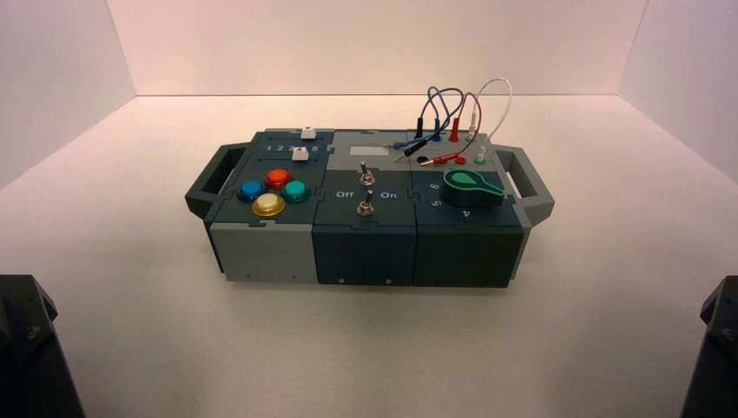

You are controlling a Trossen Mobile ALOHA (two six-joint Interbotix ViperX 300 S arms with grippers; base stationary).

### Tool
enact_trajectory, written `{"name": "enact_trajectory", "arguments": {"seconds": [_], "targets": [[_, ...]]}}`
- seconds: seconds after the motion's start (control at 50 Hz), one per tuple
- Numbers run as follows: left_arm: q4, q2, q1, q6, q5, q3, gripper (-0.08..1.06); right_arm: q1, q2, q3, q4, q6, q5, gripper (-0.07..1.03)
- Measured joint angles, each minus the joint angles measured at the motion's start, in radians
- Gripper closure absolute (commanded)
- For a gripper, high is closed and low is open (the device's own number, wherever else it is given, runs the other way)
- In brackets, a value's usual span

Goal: Pull the white wire.

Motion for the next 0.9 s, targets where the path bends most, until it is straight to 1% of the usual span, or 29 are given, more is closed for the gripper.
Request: {"name": "enact_trajectory", "arguments": {"seconds": [0.04, 0.06, 0.1, 0.12, 0.14, 0.18, 0.2, 0.24, 0.26, 0.32, 0.34, 0.36, 0.38, 0.42, 0.46, 0.48, 0.5, 0.52, 0.56, 0.58, 0.62, 0.64, 0.7, 0.74, 0.8, 0.9], "targets": [[-0.003, 0.011, -0.009, 0.0, 0.014, -0.003, 1.01, 0.003, 0.002, -0.006, 0.002, 0.0, 0.015, 0.94], [-0.008, 0.025, -0.028, -0.002, 0.035, -0.006, 1.01, 0.009, 0.005, -0.017, 0.008, 0.002, 0.052, 0.94], [-0.009, 0.037, -0.043, -0.002, 0.051, -0.009, 1.01, 0.011, 0.006, -0.026, 0.012, 0.002, 0.074, 0.94], [-0.011, 0.049, -0.064, -0.002, 0.071, -0.014, 1.01, 0.011, 0.006, -0.031, 0.015, 0.002, 0.089, 0.94], [-0.011, 0.055, -0.078, -0.002, 0.084, -0.018, 1.01, 0.011, 0.006, -0.04, 0.025, 0.002, 0.123, 0.94], [-0.011, 0.064, -0.103, -0.002, 0.101, -0.023, 1.01, 0.011, 0.006, -0.048, 0.037, 0.002, 0.153, 0.94], [-0.012, 0.072, -0.129, -0.002, 0.115, -0.029, 1.01, 0.009, 0.006, -0.051, 0.044, 0.002, 0.176, 0.94], [-0.012, 0.08, -0.156, -0.002, 0.13, -0.034, 1.01, 0.009, 0.008, -0.055, 0.058, 0.0, 0.206, 0.94], [-0.012, 0.095, -0.192, -0.002, 0.147, -0.04, 1.01, 0.009, 0.011, -0.06, 0.075, 0.002, 0.242, 0.94], [-0.012, 0.12, -0.25, -0.002, 0.166, -0.046, 1.01, 0.011, 0.021, -0.061, 0.094, 0.0, 0.29, 0.94], [-0.012, 0.13, -0.27, -0.002, 0.172, -0.048, 1.01, 0.011, 0.021, -0.061, 0.097, 0.0, 0.295, 0.94], [-0.012, 0.13, -0.27, -0.002, 0.172, -0.048, 1.01, 0.011, 0.026, -0.061, 0.1, 0.002, 0.305, 0.94], [-0.012, 0.152, -0.304, -0.003, 0.179, -0.048, 1.01, 0.011, 0.037, -0.061, 0.112, 0.0, 0.333, 0.94], [-0.012, 0.166, -0.325, -0.008, 0.186, -0.048, 1.01, 0.011, 0.052, -0.061, 0.126, 0.0, 0.359, 0.94], [-0.014, 0.19, -0.367, -0.018, 0.196, -0.048, 1.01, 0.011, 0.069, -0.061, 0.143, 0.002, 0.385, 0.94], [-0.014, 0.192, -0.37, -0.02, 0.196, -0.048, 1.01, 0.011, 0.078, -0.061, 0.15, 0.0, 0.397, 0.94], [-0.014, 0.207, -0.397, -0.025, 0.202, -0.048, 1.01, 0.011, 0.083, -0.061, 0.153, 0.0, 0.4, 0.94], [-0.014, 0.215, -0.408, -0.026, 0.204, -0.048, 1.01, 0.011, 0.1, -0.061, 0.164, 0.0, 0.419, 0.94], [-0.014, 0.233, -0.434, -0.029, 0.207, -0.048, 1.01, 0.011, 0.124, -0.061, 0.181, 0.0, 0.439, 0.94], [-0.014, 0.233, -0.434, -0.029, 0.207, -0.048, 1.01, 0.011, 0.127, -0.061, 0.183, 0.0, 0.44, 0.94], [-0.014, 0.255, -0.465, -0.031, 0.207, -0.048, 1.01, 0.011, 0.15, -0.061, 0.195, 0.0, 0.454, 0.94], [-0.014, 0.262, -0.476, -0.032, 0.209, -0.048, 1.01, 0.014, 0.169, -0.061, 0.207, -0.003, 0.462, 0.94], [-0.014, 0.284, -0.499, -0.032, 0.209, -0.048, 1.01, 0.018, 0.198, -0.061, 0.225, -0.008, 0.468, 0.94], [-0.014, 0.307, -0.522, -0.034, 0.209, -0.048, 1.01, 0.031, 0.227, -0.061, 0.241, -0.009, 0.469, 0.94], [-0.014, 0.328, -0.538, -0.032, 0.207, -0.048, 1.01, 0.06, 0.256, -0.061, 0.264, -0.011, 0.471, 0.94], [-0.014, 0.357, -0.541, -0.034, 0.209, -0.048, 1.01, 0.109, 0.296, -0.061, 0.293, -0.011, 0.469, 0.94]]}}
